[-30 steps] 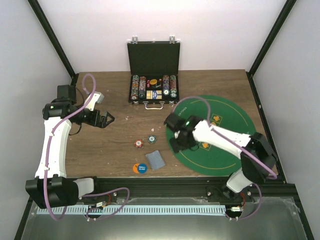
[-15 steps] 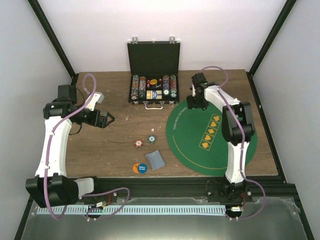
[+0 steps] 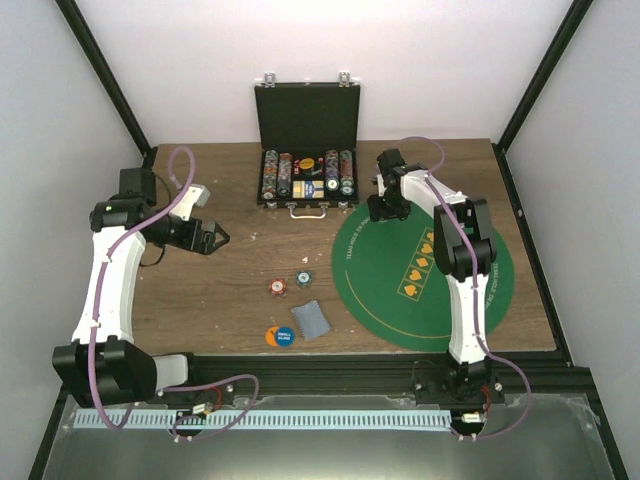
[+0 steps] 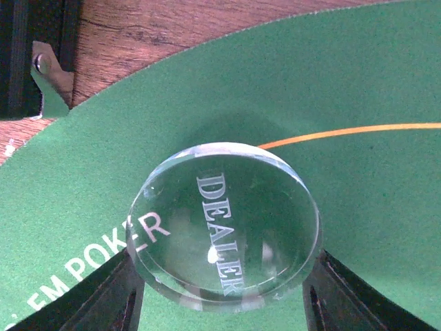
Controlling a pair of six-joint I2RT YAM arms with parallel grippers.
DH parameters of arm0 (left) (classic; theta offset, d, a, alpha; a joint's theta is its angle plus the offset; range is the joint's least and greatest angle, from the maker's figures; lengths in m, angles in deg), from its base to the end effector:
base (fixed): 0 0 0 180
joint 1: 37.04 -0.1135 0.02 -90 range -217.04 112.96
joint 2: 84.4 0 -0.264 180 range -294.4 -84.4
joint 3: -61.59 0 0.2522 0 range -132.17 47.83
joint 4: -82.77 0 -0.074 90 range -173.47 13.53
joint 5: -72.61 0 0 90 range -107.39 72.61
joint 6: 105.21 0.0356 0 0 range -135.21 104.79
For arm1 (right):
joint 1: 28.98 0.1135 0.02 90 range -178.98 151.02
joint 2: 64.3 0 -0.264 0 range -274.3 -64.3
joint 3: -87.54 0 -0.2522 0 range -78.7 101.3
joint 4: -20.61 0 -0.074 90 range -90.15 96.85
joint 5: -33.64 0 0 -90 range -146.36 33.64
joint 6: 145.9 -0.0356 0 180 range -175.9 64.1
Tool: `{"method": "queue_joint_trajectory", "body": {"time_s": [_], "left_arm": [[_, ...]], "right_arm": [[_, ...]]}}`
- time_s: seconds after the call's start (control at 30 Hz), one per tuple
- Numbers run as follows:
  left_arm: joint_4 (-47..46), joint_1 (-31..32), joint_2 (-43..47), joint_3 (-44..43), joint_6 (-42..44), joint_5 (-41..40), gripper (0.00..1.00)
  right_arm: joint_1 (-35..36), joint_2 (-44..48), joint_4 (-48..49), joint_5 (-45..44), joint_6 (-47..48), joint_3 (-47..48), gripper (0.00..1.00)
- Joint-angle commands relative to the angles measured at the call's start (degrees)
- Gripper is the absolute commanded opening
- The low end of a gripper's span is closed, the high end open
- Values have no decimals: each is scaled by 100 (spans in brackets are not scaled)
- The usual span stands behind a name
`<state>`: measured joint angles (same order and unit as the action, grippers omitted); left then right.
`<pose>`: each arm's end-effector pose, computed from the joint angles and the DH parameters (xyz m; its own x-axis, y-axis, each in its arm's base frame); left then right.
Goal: Distribute texas hold em gaming equipment
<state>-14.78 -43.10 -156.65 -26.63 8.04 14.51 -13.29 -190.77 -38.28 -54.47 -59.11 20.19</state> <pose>0.2243 0.0049 0.3388 -0.7904 0.2531 -0.5579 0.4703 0.8343 -0.2877 0.4371 0.1240 0.1609 -0.9335 -0.2041 -0.2950 -0.2278 0.9725 0.0481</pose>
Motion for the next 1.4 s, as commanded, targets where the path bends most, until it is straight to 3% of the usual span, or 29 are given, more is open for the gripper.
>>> {"method": "queue_joint_trajectory", "body": {"time_s": [0.0,0.23,0.57,0.7,0.83,0.97,1.1,1.2,1.37], "left_arm": [[-5,17,-61,-27,100,1,97],[14,16,-53,-35,101,-6,97],[48,17,-44,-71,123,-2,97],[72,16,-28,-96,120,10,97],[83,18,-9,-96,124,63,97],[88,26,8,-75,119,85,97],[78,45,67,-50,82,73,97],[67,43,130,-13,-8,0,97],[-84,42,358,186,-151,-321,97]], "right_arm": [[17,-192,-114,169,123,221,34],[21,-325,-186,227,89,401,43],[27,-7,-410,132,115,611,88],[55,759,-487,53,107,549,91],[326,2060,-152,245,250,-280,91],[1270,3299,366,924,676,-1496,89],[2913,4062,1160,1951,1064,-2596,88],[4003,4102,1870,1997,1396,-3164,88],[4883,3390,2166,1595,1744,-3122,86]]}}
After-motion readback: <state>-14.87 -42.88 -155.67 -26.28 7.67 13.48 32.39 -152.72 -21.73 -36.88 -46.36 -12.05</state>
